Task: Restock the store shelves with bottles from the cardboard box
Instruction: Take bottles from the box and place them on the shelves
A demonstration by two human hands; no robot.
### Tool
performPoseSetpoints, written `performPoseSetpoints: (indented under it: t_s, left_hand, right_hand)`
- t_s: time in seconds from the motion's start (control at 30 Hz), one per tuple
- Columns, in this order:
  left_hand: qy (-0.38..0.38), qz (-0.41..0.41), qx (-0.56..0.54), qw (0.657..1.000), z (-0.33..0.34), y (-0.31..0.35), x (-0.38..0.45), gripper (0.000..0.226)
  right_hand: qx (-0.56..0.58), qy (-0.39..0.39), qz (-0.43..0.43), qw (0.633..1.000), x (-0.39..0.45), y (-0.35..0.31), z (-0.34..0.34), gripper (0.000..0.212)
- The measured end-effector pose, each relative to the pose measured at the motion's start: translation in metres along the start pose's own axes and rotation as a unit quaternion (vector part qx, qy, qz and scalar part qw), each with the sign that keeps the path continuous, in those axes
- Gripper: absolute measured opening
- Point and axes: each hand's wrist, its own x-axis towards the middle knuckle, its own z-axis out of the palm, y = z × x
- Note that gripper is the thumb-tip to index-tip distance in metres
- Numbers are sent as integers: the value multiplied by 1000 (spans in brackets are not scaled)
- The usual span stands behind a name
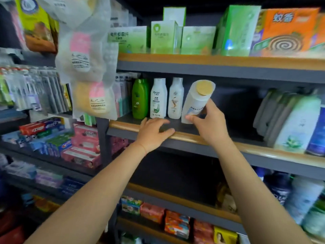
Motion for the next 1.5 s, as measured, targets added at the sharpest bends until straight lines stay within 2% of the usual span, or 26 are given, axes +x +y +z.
performPoseSetpoints:
  t_s: [0.07,0.23,0.37,0.53,0.73,0.9,0.97,1.03,1.1,1.2,1.27,1.33,1.4,1.5]
  left_hand:
    - [19,21,52,998,8,-7,-1,29]
    - [59,35,35,997,10,-9,0,29]
    - [64,37,25,997,14,-14,4,29]
    - [70,45,6,997,18,-19,7,29]
    - [77,55,-9,996,21,-20,7,33]
    - [77,60,-14,995,21,-22,6,38]
    - [81,58,-12,995,22,-23,6,32]
    - [86,60,-12,994,21,-22,7,27]
    - [80,62,-7,995,19,-20,7,27]
    - [83,91,2,992,17,-21,3,28]
    - [112,117,-26,986,14,-27,-9,40]
    - [172,87,-84,978,11,-49,-34,46]
    - [219,-6,-99,971,14,-90,-74,40]
    - [184,-205,-101,956,28,-167,-165,28]
  right_hand:
    - [-37,-13,14,999,15,9,-2,47]
    - [-121,-62,116,984,65,31,10,54]
    - [-90,-61,209,972,101,48,23,57]
    - [-30,-45,258,965,131,66,38,45]
    - [6,-37,278,960,143,76,45,50]
    - [23,-52,274,960,148,82,47,51]
    - [16,-52,276,959,148,81,44,56]
    - [-47,-50,257,964,143,73,37,69]
    - [-101,-20,197,975,131,59,29,75]
    - [13,26,89,996,90,32,26,55]
    - [126,2,39,991,52,13,35,32]
    - [211,-61,20,975,13,-3,54,18]
    - [262,-147,32,953,-21,-11,87,10]
    - [286,-273,85,915,-69,2,164,9]
